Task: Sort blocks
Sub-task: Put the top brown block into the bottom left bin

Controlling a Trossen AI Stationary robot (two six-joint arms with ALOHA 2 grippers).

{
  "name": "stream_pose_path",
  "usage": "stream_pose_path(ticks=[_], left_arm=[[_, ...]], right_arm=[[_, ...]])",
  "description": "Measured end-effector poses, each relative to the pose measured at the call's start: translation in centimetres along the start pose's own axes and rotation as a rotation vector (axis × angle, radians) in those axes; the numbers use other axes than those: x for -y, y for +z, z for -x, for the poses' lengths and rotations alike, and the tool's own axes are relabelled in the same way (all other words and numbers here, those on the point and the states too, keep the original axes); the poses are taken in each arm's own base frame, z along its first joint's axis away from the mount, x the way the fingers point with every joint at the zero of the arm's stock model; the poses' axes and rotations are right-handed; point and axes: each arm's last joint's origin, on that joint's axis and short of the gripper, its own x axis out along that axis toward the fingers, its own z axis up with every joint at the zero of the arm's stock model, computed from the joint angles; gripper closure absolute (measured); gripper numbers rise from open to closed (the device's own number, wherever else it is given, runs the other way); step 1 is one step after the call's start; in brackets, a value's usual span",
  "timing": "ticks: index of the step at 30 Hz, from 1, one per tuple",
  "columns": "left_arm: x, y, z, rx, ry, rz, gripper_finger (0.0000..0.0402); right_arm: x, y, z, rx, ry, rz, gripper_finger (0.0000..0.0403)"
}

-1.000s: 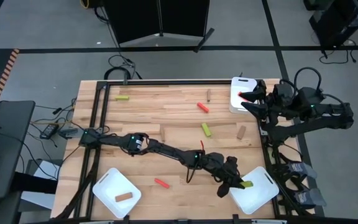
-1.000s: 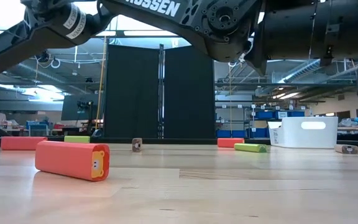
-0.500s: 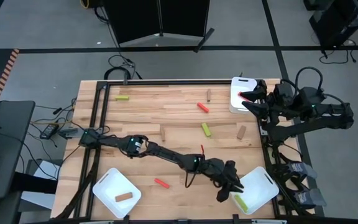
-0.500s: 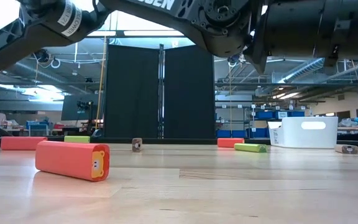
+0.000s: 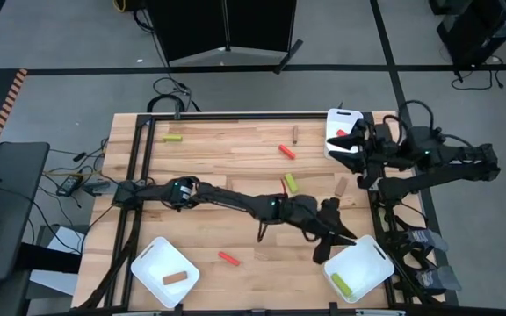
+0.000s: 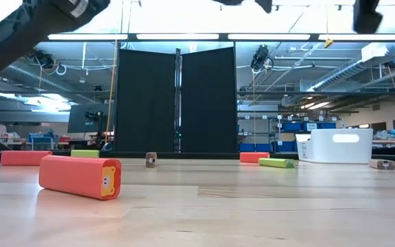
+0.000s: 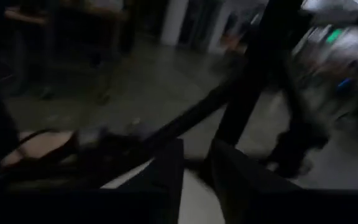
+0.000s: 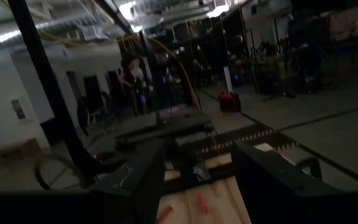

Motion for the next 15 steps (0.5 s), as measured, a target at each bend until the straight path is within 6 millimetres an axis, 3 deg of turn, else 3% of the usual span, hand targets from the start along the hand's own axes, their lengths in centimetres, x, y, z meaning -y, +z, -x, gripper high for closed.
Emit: stream_pose_path(ticks=[5,8,15], left_arm=[[0.4,0.6,1.0,-0.129,0.172,-0.063,0.039],[0.9,1.0,1.2,-0.143,0.174,-0.065,0.039],[1.4,-0.8,1.4,-0.226,0.222,-0.063,0.0389]], right_arm=[[0.1,-0.3,-0.1,-0.032,-0.018,0.016,0.0208],[0.2,-0.4,-0.1,-0.039,-0.037,0.022,0.0208],[0.4,-1.0,-0.1,-0.086,-0.088,0.037,0.0208]])
